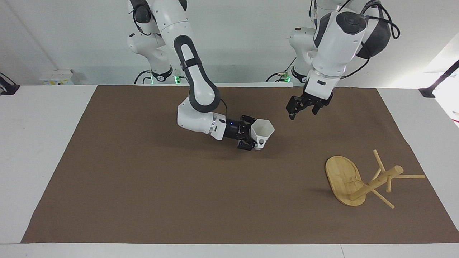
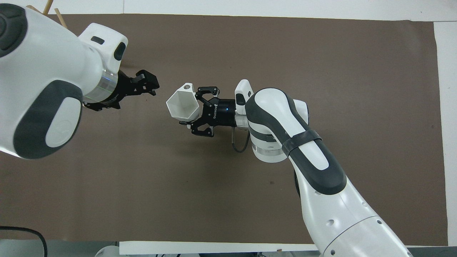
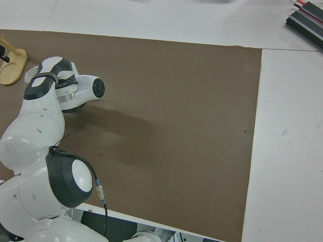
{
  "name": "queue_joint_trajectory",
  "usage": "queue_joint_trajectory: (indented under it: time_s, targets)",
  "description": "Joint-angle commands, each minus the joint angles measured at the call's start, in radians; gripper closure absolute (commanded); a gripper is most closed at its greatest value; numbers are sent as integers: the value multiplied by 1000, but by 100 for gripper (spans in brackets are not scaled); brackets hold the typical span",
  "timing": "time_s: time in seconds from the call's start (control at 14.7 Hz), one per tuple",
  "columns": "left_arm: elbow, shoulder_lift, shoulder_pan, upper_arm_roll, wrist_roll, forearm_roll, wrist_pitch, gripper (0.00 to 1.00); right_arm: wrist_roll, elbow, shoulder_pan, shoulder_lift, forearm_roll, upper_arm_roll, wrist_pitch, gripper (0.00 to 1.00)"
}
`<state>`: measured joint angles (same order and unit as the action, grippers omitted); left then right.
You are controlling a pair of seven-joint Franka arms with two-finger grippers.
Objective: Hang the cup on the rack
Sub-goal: 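Grasp the mug with the left gripper while the right gripper holds it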
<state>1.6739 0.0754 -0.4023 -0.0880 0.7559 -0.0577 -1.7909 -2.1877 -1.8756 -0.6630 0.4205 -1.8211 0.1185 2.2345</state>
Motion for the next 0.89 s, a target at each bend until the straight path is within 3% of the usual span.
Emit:
queue_joint_trajectory:
  time_s: [0.0,0.2,0.41,0.48,0.55,0.82]
  targets:
    - [13,26,-46,16,74,-19,-38,0,14,-8,6,-19,-15,6,2,73]
    - [102,3,-76,16,76,-20,-42,0,14,-5,8,-19,-15,6,-1,73]
    - [115,9,-88,14,77,-20,-54,1,12,-5,8,-17,-15,6,0,72]
    - [115,14,-90,14,88,-22,-56,30,14,-5,8,-17,-15,6,2,72]
    - [121,14,-93,16,108,-22,-62,98,14,-5,8,-17,-15,6,2,72]
    - [121,34,-90,17,106,-14,-186,100,14,-3,8,-17,-15,6,2,72]
